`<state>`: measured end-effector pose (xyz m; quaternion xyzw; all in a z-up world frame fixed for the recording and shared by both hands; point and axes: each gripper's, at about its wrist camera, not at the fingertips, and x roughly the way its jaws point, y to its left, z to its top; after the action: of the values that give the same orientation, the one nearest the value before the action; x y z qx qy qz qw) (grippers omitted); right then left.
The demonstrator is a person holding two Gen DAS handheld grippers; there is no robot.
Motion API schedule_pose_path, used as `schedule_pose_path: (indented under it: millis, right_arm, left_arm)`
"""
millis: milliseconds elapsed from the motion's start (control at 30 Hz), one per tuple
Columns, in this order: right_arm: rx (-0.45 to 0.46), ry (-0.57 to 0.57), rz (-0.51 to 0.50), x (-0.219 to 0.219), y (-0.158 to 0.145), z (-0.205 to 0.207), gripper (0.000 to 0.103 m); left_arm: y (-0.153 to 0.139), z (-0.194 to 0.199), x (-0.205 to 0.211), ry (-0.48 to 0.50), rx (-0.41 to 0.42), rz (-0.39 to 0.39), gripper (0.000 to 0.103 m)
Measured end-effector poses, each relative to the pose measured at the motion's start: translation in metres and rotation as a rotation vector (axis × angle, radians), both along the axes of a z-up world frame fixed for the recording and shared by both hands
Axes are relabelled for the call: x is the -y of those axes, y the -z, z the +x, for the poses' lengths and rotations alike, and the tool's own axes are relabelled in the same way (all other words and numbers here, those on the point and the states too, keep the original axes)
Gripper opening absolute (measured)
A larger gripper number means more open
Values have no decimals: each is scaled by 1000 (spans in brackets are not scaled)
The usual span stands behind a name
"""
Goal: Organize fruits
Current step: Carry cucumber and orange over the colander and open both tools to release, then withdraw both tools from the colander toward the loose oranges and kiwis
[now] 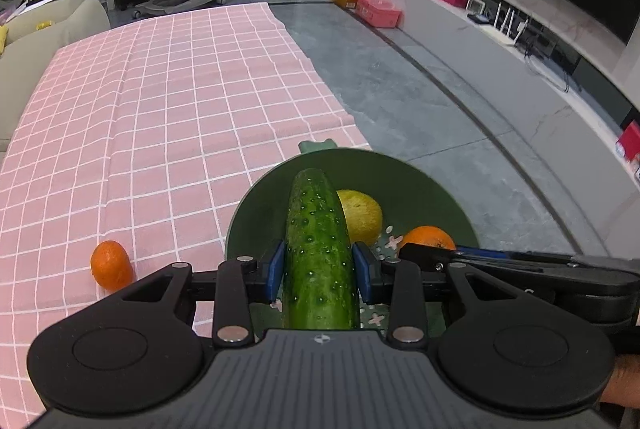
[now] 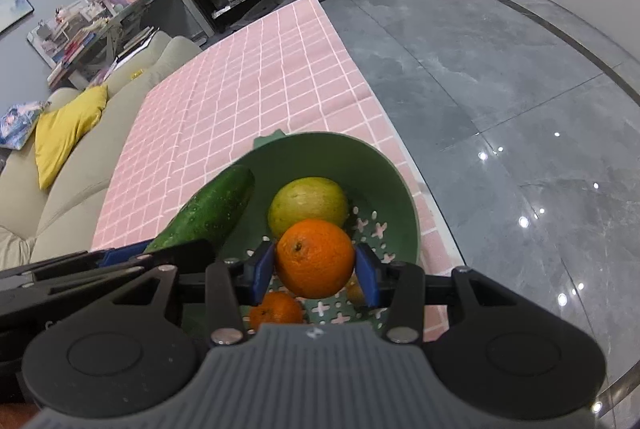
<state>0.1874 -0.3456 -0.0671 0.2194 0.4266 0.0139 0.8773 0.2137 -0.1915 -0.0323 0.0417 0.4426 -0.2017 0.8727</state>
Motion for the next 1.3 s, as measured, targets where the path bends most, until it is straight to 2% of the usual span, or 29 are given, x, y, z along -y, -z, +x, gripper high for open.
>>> schedule_pose_path:
  millis: [233, 400, 533, 633, 767, 833, 1033, 1167, 1300]
  right_arm:
    - [-27, 3, -12, 3, 11, 8, 41]
    - [-26, -39, -67, -4, 14, 10, 41]
    - [-27, -62, -65, -7, 17, 10, 42]
    - [-25, -70, -92, -10, 17, 12, 41]
    - [-18, -59, -95, -8, 18, 14, 42]
    - [-20, -54, -99, -8, 18, 14, 42]
    - [-15, -32, -66, -5, 15, 12, 51]
    - [-8, -34, -52, -4, 13, 11, 52]
    - [18, -52, -44, -8, 3, 8, 52]
  left_arm:
    - [11, 6, 1, -9, -36, 12, 41]
    - [17, 8, -4, -29, -46, 12, 41]
    - [24, 8, -8, -39, -59, 17, 41]
    - [24, 4, -8, -41, -41, 20, 41]
    - [27, 5, -8, -56, -62, 26, 47]
    - [28, 6, -10, -76, -72, 4, 47]
    - [13, 2, -18, -93, -44, -25, 48]
    - [-2, 1, -27, -112, -44, -67, 49]
    - [-22, -8, -44, -125, -12, -73, 52]
